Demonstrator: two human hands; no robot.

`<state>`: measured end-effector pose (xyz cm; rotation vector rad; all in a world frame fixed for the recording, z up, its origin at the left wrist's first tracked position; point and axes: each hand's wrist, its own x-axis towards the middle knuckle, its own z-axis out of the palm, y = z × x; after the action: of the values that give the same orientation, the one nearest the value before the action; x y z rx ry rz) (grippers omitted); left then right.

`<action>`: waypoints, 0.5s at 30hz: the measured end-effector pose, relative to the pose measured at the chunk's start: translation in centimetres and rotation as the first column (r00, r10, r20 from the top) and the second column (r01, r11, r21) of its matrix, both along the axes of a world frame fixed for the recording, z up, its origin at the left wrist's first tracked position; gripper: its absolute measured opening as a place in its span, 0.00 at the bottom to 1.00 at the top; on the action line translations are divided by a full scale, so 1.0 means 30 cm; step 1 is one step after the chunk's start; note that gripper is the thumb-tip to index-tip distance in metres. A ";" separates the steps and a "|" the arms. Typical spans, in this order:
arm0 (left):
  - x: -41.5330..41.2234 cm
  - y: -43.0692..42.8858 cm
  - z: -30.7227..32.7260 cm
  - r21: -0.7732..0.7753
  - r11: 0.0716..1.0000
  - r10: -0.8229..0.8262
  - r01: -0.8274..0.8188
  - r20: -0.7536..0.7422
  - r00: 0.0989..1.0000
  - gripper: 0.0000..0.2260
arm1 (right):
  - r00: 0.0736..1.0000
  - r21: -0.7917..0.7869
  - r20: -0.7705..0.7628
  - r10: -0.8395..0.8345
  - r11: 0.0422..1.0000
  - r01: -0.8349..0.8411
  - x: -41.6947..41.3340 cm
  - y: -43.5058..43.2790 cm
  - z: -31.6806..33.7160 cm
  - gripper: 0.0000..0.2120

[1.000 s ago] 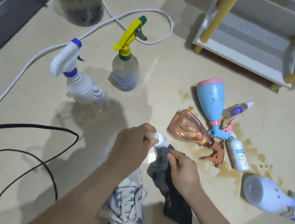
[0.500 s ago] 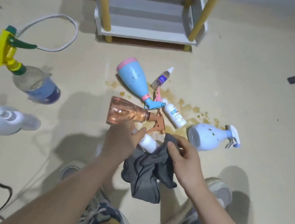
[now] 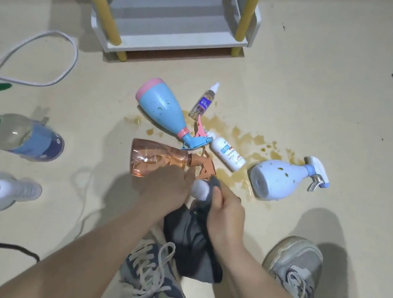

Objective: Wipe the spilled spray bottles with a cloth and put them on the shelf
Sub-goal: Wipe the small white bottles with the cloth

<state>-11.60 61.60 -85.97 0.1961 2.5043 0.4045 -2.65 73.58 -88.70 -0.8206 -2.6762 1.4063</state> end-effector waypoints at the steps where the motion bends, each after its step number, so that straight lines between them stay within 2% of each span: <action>1: -0.002 0.016 0.007 -0.007 0.999 0.031 -0.031 0.013 0.999 0.25 | 0.993 -0.018 -0.095 0.075 0.997 -0.077 0.002 -0.037 0.036 0.13; 3: 0.009 0.026 0.018 -0.021 0.998 0.066 -0.065 0.059 0.996 0.26 | 0.957 -0.020 -0.169 0.237 0.970 -0.243 0.028 -0.068 0.062 0.11; 5: 0.030 0.013 0.022 0.016 0.993 0.119 -0.121 0.081 0.990 0.24 | 0.930 0.100 -0.103 0.353 0.934 -0.343 0.045 -0.026 0.015 0.15; 6: 0.043 0.007 0.028 0.049 0.987 0.150 -0.155 0.086 0.985 0.22 | 0.927 0.151 -0.064 0.370 0.922 -0.357 0.048 0.012 -0.020 0.17; 7: 0.055 0.006 0.026 0.072 0.982 0.173 -0.177 0.069 0.983 0.20 | 0.946 0.139 -0.028 0.324 0.938 -0.317 0.045 0.050 -0.054 0.18; 9: 0.078 0.012 0.028 0.061 0.984 0.167 -0.166 -0.008 0.986 0.19 | 0.990 0.072 0.040 0.136 0.988 -0.138 0.034 0.082 -0.083 0.16; 11: 0.087 0.020 0.013 0.059 0.987 0.153 -0.151 -0.034 0.988 0.20 | 0.997 0.061 0.019 0.074 0.995 -0.075 0.040 0.045 -0.057 0.15; 13: 0.085 0.023 0.003 0.083 0.983 0.160 -0.163 0.037 0.986 0.22 | 0.977 0.091 -0.093 0.193 0.979 -0.185 0.076 -0.011 -0.014 0.17; 15: 0.096 0.005 -0.003 0.121 0.973 0.178 -0.194 0.134 0.975 0.21 | 0.927 0.118 -0.141 0.348 0.935 -0.334 0.105 -0.021 -0.024 0.20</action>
<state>-8.74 61.75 -86.05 -0.0129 2.3839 0.6428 0.50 72.95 -89.42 -0.2254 -2.8255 1.3223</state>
